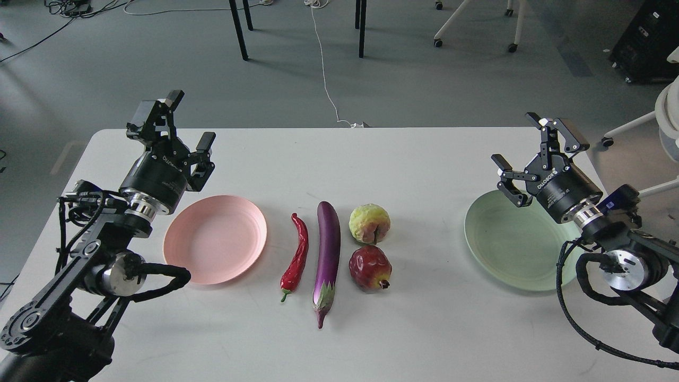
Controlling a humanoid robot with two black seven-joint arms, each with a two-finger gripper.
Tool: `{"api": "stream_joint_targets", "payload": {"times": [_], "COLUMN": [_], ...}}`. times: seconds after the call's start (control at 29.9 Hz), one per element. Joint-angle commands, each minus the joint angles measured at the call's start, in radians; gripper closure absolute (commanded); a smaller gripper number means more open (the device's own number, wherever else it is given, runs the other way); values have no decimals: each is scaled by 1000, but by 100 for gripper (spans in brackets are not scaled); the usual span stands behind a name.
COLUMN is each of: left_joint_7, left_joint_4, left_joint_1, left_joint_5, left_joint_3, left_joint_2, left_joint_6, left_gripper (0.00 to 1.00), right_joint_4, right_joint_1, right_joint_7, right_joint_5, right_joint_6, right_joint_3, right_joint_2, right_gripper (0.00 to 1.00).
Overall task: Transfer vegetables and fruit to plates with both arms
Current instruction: 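Raise the right gripper and swing it toward the red fruit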
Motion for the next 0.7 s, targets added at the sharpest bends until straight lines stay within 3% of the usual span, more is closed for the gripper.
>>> {"api": "stream_joint_targets", "payload": {"times": [0.0, 0.43, 0.47, 0.67], "left_joint_7": [2, -1, -3, -1], "left_joint_4": [-2, -16, -21, -48], "left_joint_1": [16, 21, 18, 15], "left_joint_5": [1, -1, -1, -1], "left_joint_3": [5, 5, 7, 13], "left_joint_2": [1, 4, 1, 1], "left_joint_6": [-5, -8, -8, -8], "left_gripper": [1, 1, 1, 1], "right_joint_4": [-7, 18, 51, 128], "right_joint_1": [-3, 26, 166, 482], "right_joint_7": [0, 0, 0, 0], "right_joint_5": [0, -40, -227, -542], "right_joint_6": [0, 28, 131, 178], "right_joint_3": [-1, -69, -143, -407], "right_joint_2": [0, -32, -123, -167], "right_gripper": [1, 1, 1, 1]}}
